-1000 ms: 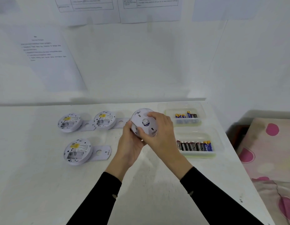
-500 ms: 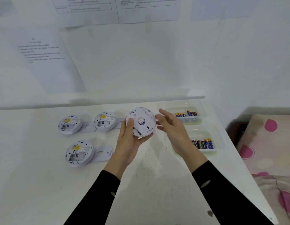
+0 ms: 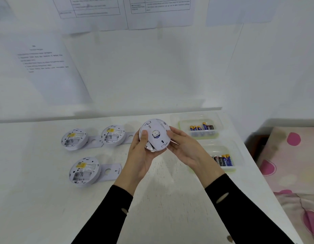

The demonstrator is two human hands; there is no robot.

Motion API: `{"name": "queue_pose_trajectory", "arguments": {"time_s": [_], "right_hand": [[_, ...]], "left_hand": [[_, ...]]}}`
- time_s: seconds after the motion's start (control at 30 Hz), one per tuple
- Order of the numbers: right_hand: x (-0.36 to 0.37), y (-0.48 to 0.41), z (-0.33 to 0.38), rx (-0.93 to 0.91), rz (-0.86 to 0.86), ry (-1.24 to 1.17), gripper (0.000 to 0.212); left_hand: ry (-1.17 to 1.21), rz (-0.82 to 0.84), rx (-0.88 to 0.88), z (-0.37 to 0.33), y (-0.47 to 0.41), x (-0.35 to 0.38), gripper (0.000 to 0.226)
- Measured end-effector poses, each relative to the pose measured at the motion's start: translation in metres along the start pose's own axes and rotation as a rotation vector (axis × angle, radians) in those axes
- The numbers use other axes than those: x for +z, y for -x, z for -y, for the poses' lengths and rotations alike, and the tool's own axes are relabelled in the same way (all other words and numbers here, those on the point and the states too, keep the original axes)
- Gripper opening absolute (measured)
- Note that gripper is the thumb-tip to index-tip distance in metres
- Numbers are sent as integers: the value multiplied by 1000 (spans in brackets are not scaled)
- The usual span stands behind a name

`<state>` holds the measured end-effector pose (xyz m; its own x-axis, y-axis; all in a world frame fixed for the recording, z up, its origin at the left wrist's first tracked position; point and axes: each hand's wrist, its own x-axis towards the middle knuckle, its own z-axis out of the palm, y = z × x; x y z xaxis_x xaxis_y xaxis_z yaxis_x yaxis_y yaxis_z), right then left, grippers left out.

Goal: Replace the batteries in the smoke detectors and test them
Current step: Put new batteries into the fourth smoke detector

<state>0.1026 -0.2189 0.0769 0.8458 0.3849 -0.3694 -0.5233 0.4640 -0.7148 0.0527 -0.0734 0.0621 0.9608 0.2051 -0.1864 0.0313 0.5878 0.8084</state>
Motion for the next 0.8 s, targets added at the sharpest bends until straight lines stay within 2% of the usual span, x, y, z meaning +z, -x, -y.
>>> {"name": "queue_pose_trajectory", "arguments": {"time_s": [0.4, 0.63, 0.73, 0.8], "right_hand": [[0, -8, -4, -36, 13, -6, 45], [-4, -7, -5, -29, 9, 82, 46], [-7, -1, -9, -96, 43, 168, 41], [-9, 5, -16, -245, 3, 362, 38]], "left_hand": [[119, -28, -34, 6, -18, -4, 60], [49, -44, -43, 8, -20, -6, 60], [-112, 39, -73, 5, -22, -13, 59], [-171, 84, -166, -1, -20, -22, 65]]}}
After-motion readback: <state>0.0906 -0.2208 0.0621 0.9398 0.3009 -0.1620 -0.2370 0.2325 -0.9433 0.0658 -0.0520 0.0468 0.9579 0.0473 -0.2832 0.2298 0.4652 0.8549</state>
